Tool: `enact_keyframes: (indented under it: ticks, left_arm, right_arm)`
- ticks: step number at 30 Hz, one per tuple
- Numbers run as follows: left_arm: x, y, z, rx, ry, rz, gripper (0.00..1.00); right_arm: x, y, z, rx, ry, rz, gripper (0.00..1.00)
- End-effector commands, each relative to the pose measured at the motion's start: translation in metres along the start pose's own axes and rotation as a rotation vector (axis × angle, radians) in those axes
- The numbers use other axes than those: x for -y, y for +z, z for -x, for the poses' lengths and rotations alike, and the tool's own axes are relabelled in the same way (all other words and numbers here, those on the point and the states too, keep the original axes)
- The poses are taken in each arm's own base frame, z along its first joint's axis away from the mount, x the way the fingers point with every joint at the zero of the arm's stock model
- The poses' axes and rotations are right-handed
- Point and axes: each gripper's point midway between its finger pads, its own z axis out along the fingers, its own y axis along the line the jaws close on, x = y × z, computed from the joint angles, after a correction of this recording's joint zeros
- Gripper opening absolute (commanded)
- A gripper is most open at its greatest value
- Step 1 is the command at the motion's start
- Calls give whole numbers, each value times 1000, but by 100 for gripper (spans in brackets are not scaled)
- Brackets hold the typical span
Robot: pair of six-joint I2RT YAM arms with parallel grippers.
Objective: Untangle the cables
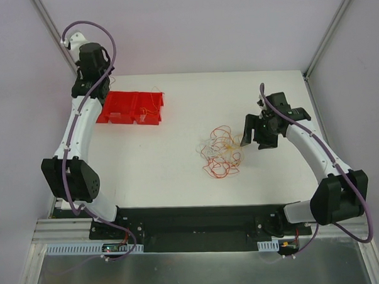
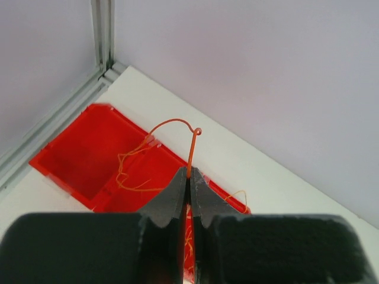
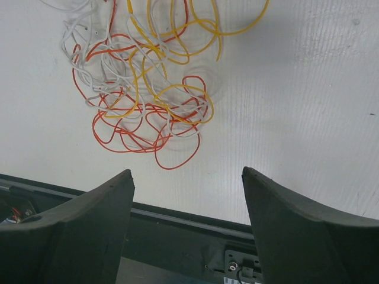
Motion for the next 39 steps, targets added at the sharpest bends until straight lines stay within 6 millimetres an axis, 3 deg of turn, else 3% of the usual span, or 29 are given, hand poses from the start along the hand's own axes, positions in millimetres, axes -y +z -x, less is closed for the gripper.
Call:
enact_keyframes:
  ticks: [1,6,9,11,17,25,30,34,37,39]
  left_arm:
    - [-9,11,-41,-103,-169,39,0]
    - [-22,27,-94,-242,-283,100,0]
    - [-18,41,-122,-334,-322,78,0]
    - [-4,47,-141,-412,-333,21,0]
    - [-9,66,-180,-545,-404,14,0]
    - [-42,94,-217,-589,-235,62,0]
    - [-53,95,-251,-680,-182,91,0]
    - [-50,88,-241,-686,-155,69,0]
    - [-45,79,-213,-628,-105,46,18]
    - [-42,69,-188,-585,-93,24,36]
  right_arm:
    - [-1,-11,-1,28,12,4,76]
    - [0,-9,-3,9,13,1,76]
    - [0,-6,-1,2,11,-2,76]
    - [0,-5,2,-1,8,-8,76]
    - [0,-2,7,-10,3,-12,76]
    - [4,-3,-5,-38,-3,-20,76]
    - [4,-6,-3,-29,-20,-20,76]
    - [1,-8,1,-23,-31,-11,76]
    - [-1,-5,3,-31,-33,3,76]
    - [-3,-1,2,-44,-25,18,76]
